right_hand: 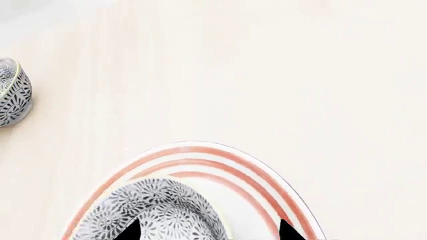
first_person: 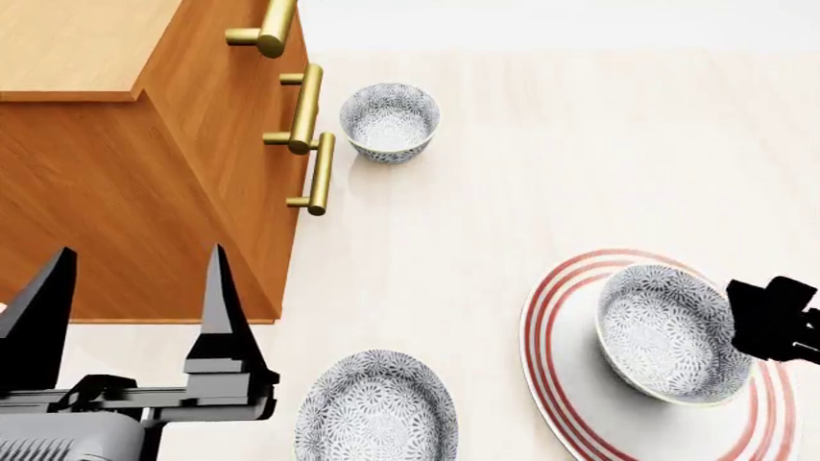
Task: Put the bowl in the middle on the plate.
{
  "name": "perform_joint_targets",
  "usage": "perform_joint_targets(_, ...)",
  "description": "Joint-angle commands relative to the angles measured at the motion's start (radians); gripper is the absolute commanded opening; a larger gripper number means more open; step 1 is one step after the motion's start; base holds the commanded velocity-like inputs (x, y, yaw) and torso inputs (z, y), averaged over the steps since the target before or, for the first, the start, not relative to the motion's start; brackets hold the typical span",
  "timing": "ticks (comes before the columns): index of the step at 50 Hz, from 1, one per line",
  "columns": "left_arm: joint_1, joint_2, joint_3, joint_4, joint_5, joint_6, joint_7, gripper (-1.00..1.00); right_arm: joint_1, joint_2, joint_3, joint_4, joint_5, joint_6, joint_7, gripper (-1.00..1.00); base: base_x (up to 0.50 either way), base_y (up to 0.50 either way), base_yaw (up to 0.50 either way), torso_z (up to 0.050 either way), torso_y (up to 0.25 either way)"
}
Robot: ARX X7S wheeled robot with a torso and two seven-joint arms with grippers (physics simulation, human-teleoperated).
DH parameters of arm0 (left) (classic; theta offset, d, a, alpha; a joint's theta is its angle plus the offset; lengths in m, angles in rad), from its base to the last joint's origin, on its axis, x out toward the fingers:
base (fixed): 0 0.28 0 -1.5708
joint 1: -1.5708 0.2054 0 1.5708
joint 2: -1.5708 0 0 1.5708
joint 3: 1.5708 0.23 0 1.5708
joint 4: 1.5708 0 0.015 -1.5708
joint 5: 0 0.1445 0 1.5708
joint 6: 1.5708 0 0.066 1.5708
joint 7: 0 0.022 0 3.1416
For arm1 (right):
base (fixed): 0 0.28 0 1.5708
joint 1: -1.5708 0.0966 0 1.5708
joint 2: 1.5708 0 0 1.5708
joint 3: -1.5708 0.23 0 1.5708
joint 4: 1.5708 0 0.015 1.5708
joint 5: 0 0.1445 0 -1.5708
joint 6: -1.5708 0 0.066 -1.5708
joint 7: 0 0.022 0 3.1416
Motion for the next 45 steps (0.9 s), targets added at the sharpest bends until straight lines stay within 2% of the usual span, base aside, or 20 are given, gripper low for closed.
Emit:
perform_joint_targets(1, 0.007, -0.001, -0.005, -0.004, 0.005, 0.007, 0.003, 1.00, 0.046, -0.048, 0.097, -0.216, -0.318, -0.068, -0.071, 1.00, 0.00, 0.00, 0.00, 0.000, 0.000)
perform_joint_targets(3, 0.012, -0.005, -0.005, -0.001, 0.020, 0.019, 0.006, 1.00, 0.053, -0.067, 0.076, -0.280, -0.443, -0.098, -0.097, 1.00, 0.00, 0.00, 0.00, 0.000, 0.000)
perform_joint_targets(7, 0.013, -0.005, -0.006, 0.001, 0.029, 0.013, 0.007, 1.00, 0.054, -0.089, 0.070, -0.346, -0.551, -0.138, -0.119, 1.00, 0.00, 0.00, 0.00, 0.000, 0.000)
perform_joint_targets(10, 0.014, -0.006, -0.006, -0.003, 0.019, 0.017, 0.010, 1.00, 0.038, -0.161, 0.063, -0.386, -0.698, -0.225, -0.173, 1.00, 0.00, 0.00, 0.00, 0.000, 0.000)
perform_joint_targets(19, 0.016, -0.010, -0.011, -0.009, 0.014, 0.025, 0.016, 1.00, -0.040, -0.226, 0.044, -0.490, -0.990, -0.408, -0.318, 1.00, 0.00, 0.00, 0.00, 0.000, 0.234)
perform_joint_targets(23, 0.015, -0.013, -0.013, -0.006, 0.015, 0.018, 0.013, 1.00, -0.050, -0.301, 0.016, -0.499, -1.051, -0.499, -0.360, 1.00, 0.00, 0.00, 0.00, 0.000, 0.250)
perform_joint_targets(31, 0.014, -0.018, -0.019, -0.004, 0.011, 0.014, 0.010, 1.00, -0.014, -0.317, -0.072, -0.563, -1.140, -0.526, -0.324, 1.00, 0.00, 0.00, 0.00, 0.000, 0.250)
perform_joint_targets(33, 0.014, -0.013, -0.018, -0.004, 0.013, 0.003, 0.008, 1.00, -0.011, -0.329, -0.069, -0.579, -1.112, -0.516, -0.302, 1.00, 0.00, 0.00, 0.00, 0.000, 0.250)
perform_joint_targets(35, 0.012, -0.013, -0.019, 0.002, 0.016, -0.004, 0.007, 1.00, -0.026, -0.339, -0.082, -0.607, -1.173, -0.544, -0.302, 1.00, 0.00, 0.00, 0.00, 0.000, 0.250)
perform_joint_targets(36, 0.014, -0.016, -0.020, 0.004, 0.021, -0.002, 0.005, 1.00, -0.002, -0.317, -0.058, -0.635, -1.125, -0.518, -0.271, 1.00, 0.00, 0.00, 0.00, 0.000, 0.250)
perform_joint_targets(40, 0.016, -0.016, -0.021, 0.005, 0.028, -0.001, 0.004, 1.00, -0.064, -0.359, -0.058, -0.668, -1.201, -0.602, -0.301, 1.00, 0.00, 0.00, 0.00, 0.000, 0.250)
perform_joint_targets(43, 0.018, -0.018, -0.023, 0.005, 0.032, 0.002, 0.003, 1.00, -0.115, -0.348, -0.055, -0.680, -1.196, -0.684, -0.286, 1.00, 0.00, 0.00, 0.00, 0.000, 0.250)
perform_joint_targets(45, 0.018, -0.020, -0.025, 0.006, 0.033, 0.004, 0.003, 1.00, -0.156, -0.296, -0.073, -0.681, -1.204, -0.737, -0.228, 1.00, 0.00, 0.00, 0.00, 0.000, 0.250)
